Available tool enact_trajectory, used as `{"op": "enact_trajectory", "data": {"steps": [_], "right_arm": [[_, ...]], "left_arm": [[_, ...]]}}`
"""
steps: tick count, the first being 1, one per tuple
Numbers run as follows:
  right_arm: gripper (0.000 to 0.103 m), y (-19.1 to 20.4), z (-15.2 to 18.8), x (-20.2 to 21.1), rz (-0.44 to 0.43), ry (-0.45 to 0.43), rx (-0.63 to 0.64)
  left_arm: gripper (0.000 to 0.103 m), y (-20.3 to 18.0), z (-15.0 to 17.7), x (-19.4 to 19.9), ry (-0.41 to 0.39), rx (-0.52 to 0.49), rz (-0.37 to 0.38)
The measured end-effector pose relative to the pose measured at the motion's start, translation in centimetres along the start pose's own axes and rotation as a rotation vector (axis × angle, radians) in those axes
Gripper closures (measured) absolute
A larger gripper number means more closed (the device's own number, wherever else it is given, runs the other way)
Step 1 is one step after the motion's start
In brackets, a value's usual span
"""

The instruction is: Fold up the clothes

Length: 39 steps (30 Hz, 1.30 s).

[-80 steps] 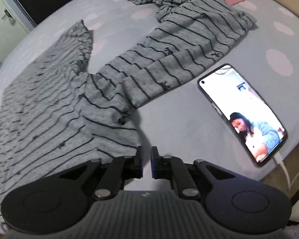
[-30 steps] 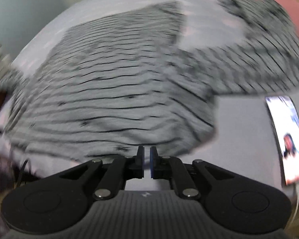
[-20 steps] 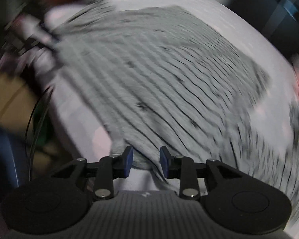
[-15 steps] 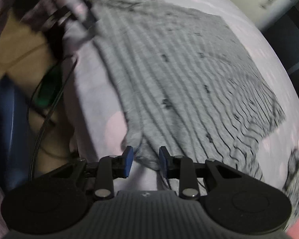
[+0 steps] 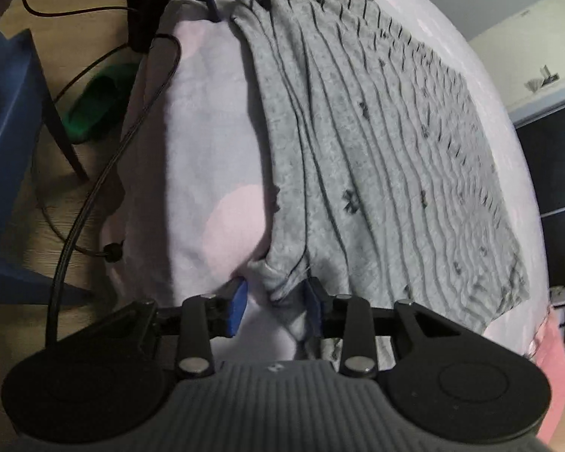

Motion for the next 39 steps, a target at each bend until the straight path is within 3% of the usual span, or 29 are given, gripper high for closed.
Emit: {"op": "enact_trajectory", "data": {"steps": [1,3,7,12,15,21,24,28,32,35,39], "right_arm": [[0.091,-0.2,-0.1,-0.1,0.012,-0.002,-0.004],[0.092,-1.1,0.1,0.1,0.041,0.004,-0.028],[0.094,-3.1,-0.4,2.2,-0.019,-0.037,-0.157],[0.095,-3.3,-1.0,5.5,-0.151,-0.037,-0.111],[0.095,-2.5,-0.7,5.1,-0.210,-0.004,-0.077],[0.095,-1.9,-0.3,2.3,-0.241,0.025,-0.106],[0.091,-1.7,-0.1,1.7,-0.250,0.035,-0.121],[0.073,-2.4,-0.1,3.0,-0.269,0.026,-0.158],[0.071,-7.0,-0.2,5.4,-0.199,-0.032,-0.302],[0.071,-10.9,0.6,6.3,-0.138,-0.068,-0.449],[0.071,-17.5,2.9,5.5,-0.014,-0.023,-0.595]], "left_arm": [[0.092,0.4,-0.1,0.2,0.000,0.016,-0.008],[0.096,1.4,-0.4,0.9,-0.007,0.066,-0.013],[0.098,3.6,-1.1,3.5,-0.062,0.196,0.087],[0.098,3.4,-1.3,4.6,-0.064,0.162,0.193],[0.098,2.3,-0.9,3.1,-0.025,0.150,0.211],[0.098,1.7,0.4,0.2,0.025,0.204,0.235],[0.093,2.5,0.6,0.6,0.020,0.261,0.249],[0.065,5.2,0.5,1.9,-0.005,0.394,0.274],[0.063,9.9,0.8,2.7,-0.051,0.589,0.277],[0.061,13.8,1.6,2.5,-0.059,0.698,0.237],[0.059,18.9,3.0,0.4,0.017,0.825,0.153]]}}
Point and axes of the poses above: each gripper's, at about its wrist camera, not at the fingertips, and x roughly against the way its jaws point, y to its left, z to its underside, the point moved 8 cm from there along -x, roughly the way its jaws point, and after that the axes turned 7 degrees about -y, right-handed, at the moved point
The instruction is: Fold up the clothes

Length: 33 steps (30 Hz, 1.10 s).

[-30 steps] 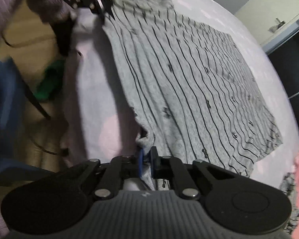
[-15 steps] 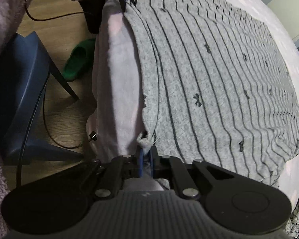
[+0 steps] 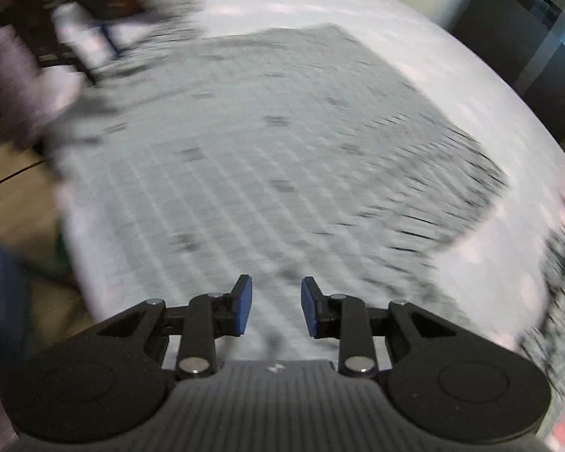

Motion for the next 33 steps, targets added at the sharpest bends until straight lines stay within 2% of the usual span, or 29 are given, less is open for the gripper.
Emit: {"op": "enact_trajectory", "data": {"steps": [4,6,11,15,19,20,21,23,25,28,31,33], "right_arm": [[0.074,-7.3,-0.1,-1.8,0.118,0.028,-0.151],[0.083,-10.9,0.1,-3.6,0.179,0.037,-0.214],[0.086,-18.8,0.5,-8.6,0.290,0.011,-0.391],[0.086,-25.3,0.5,-12.1,0.322,-0.053,-0.608],[0.082,-31.4,1.2,-14.7,0.276,-0.182,-0.999],[0.078,-32.6,1.4,-15.5,0.241,-0.210,-1.101],[0.067,-33.7,1.7,-16.3,0.204,-0.238,-1.202],[0.066,-35.5,1.7,-17.9,0.126,-0.284,-1.351],[0.064,-36.7,1.4,-19.3,0.084,-0.314,-1.412],[0.064,-38.1,1.6,-21.3,0.083,-0.332,-1.500],[0.062,-38.7,1.9,-24.0,-0.005,-0.351,-1.629],[0.061,-38.5,1.5,-25.7,-0.073,-0.344,-1.663]], "left_arm": [[0.059,3.8,-1.8,-1.9,0.036,0.100,-0.152],[0.059,5.0,-2.3,-2.2,0.046,0.165,-0.193],[0.059,6.1,-4.4,-4.3,0.066,0.296,-0.186],[0.059,7.1,-5.4,-6.0,0.105,0.318,-0.227],[0.059,8.3,-6.1,-6.7,0.114,0.321,-0.275],[0.059,8.6,-6.2,-6.9,0.118,0.318,-0.283],[0.059,8.9,-6.3,-7.0,0.122,0.315,-0.289],[0.059,9.1,-6.5,-7.2,0.121,0.313,-0.294],[0.059,9.3,-6.5,-7.4,0.119,0.322,-0.301],[0.059,9.5,-6.3,-7.9,0.126,0.339,-0.306],[0.059,9.7,-6.1,-8.4,0.140,0.353,-0.307],[0.059,9.7,-5.9,-8.8,0.154,0.357,-0.305]]}}
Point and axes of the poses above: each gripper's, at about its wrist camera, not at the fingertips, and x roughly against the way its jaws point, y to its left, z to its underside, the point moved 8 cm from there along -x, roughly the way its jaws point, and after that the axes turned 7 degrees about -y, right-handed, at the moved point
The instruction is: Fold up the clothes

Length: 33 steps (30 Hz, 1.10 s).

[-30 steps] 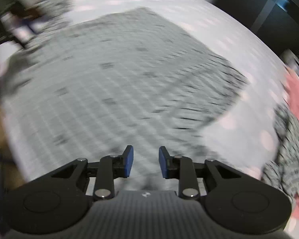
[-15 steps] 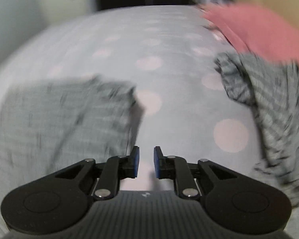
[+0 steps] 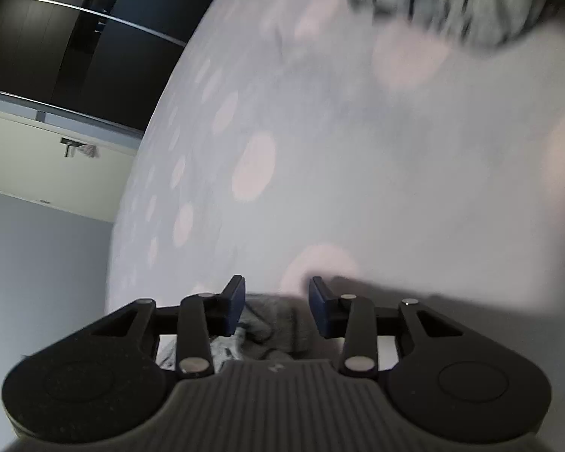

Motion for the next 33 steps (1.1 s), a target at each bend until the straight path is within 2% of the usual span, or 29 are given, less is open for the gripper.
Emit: {"op": "enact_trajectory", "data": {"steps": [2,3,4,5,6,8,11,13,14,15,16,21,23,26,27,29,30,33], "right_arm": [[0.062,0.5,1.2,-1.5,-0.010,0.037,0.022],[0.069,0.8,1.6,-2.0,-0.005,0.034,0.045],[0.087,1.6,1.9,-2.0,-0.014,0.023,0.088],[0.093,2.5,2.2,-2.0,-0.024,0.011,0.131],[0.094,3.3,2.4,-2.0,-0.033,-0.001,0.175],[0.096,6.1,3.2,-1.1,-0.111,-0.010,0.318],[0.096,10.2,6.5,0.5,-0.242,0.076,0.577],[0.089,11.2,9.0,0.7,-0.302,0.196,0.655],[0.088,11.4,9.9,0.7,-0.310,0.229,0.677],[0.080,11.4,10.4,0.7,-0.312,0.236,0.699],[0.071,11.5,10.9,0.7,-0.313,0.242,0.720],[0.062,11.8,8.1,1.3,-0.315,0.075,0.614],[0.062,12.4,8.3,1.4,-0.281,0.054,0.674],[0.053,12.4,9.8,1.6,-0.118,0.021,0.903],[0.048,12.4,10.8,1.7,-0.083,0.013,0.979],[0.046,12.2,13.1,2.5,-0.019,-0.031,1.101],[0.046,11.8,13.8,3.0,0.018,-0.063,1.133],[0.046,10.7,15.5,2.4,0.039,-0.083,1.169]], "left_arm": [[0.059,-0.1,0.2,-0.4,0.014,-0.004,0.001],[0.059,-0.2,0.3,-0.4,0.019,-0.009,-0.001],[0.059,-0.3,0.4,-0.5,0.023,-0.014,-0.002],[0.059,-0.3,0.5,-0.5,0.025,-0.019,-0.003],[0.059,-0.3,0.5,-0.4,0.024,-0.023,-0.004],[0.059,-0.2,0.6,-0.2,0.019,-0.025,-0.008],[0.059,-0.3,0.5,0.1,0.012,-0.027,-0.008],[0.059,-0.4,0.5,0.2,0.011,-0.034,-0.006],[0.059,-0.5,0.5,0.2,0.010,-0.039,-0.005],[0.059,-0.6,0.5,0.3,0.009,-0.044,-0.005],[0.059,-0.7,0.5,0.4,0.007,-0.048,-0.005],[0.059,-0.8,0.4,0.4,0.010,-0.057,-0.008],[0.059,-0.9,0.4,0.3,0.015,-0.063,-0.002],[0.059,-1.0,0.4,0.2,0.017,-0.072,0.001],[0.059,-1.0,0.3,0.2,0.014,-0.073,0.001],[0.059,-1.2,0.2,0.3,0.012,-0.078,0.002],[0.059,-1.3,0.2,0.3,0.011,-0.082,0.005],[0.059,-1.9,0.3,0.4,0.008,-0.118,0.011]]}}
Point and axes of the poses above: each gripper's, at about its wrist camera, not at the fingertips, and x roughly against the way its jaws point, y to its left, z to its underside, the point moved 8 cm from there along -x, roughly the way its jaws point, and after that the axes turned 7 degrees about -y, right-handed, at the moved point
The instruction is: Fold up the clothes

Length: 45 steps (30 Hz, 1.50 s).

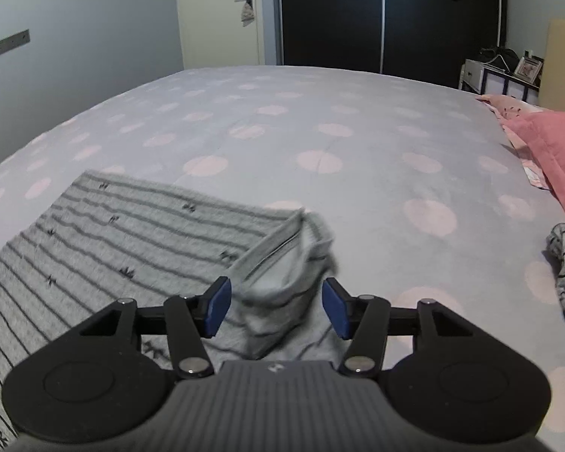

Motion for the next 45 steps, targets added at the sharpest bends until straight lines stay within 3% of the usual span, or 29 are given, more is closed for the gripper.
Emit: {"op": "enact_trajectory", "data": {"steps": [4,6,8,9,14,21,29,31,33,39,45], "right_arm": [[0.046,1.3,2.0,-1.2,0.015,0.058,0.038],[0.048,1.4,2.2,-1.6,0.054,0.046,0.078],[0.065,0.8,1.7,-1.6,0.085,0.017,0.085],[0.089,0.3,1.3,-1.8,0.094,0.013,0.064],[0.089,-3.4,-1.8,-0.9,0.180,-0.030,0.053],[0.090,-12.1,-4.7,-1.5,0.368,-0.043,0.044],[0.087,-15.4,-2.7,-6.4,0.343,0.035,-0.036],[0.067,-16.0,-1.9,-6.6,0.366,0.046,-0.057],[0.055,-16.9,-1.5,-6.1,0.380,0.044,-0.095],[0.056,-18.2,-1.1,-3.1,0.371,0.047,-0.137],[0.056,-17.7,-0.5,1.1,0.335,0.099,-0.193]], "left_arm": [[0.059,-0.4,0.1,-0.1,-0.002,-0.066,-0.027],[0.059,-0.4,0.2,-0.2,-0.003,-0.078,-0.038],[0.059,-0.2,0.4,-0.3,0.003,-0.070,-0.037],[0.059,-0.1,0.4,-0.3,0.007,-0.067,-0.037],[0.059,0.0,0.7,-0.5,0.020,-0.054,-0.036],[0.059,-0.2,0.9,-1.2,0.041,-0.049,-0.035],[0.059,-0.1,1.5,-2.2,0.069,-0.047,-0.041],[0.059,0.3,1.4,-2.2,0.066,-0.042,-0.047],[0.059,0.6,1.3,-2.1,0.060,-0.036,-0.054],[0.059,1.3,0.7,-1.1,0.028,-0.028,-0.070],[0.059,1.0,-0.3,1.3,-0.053,-0.041,-0.066]]}}
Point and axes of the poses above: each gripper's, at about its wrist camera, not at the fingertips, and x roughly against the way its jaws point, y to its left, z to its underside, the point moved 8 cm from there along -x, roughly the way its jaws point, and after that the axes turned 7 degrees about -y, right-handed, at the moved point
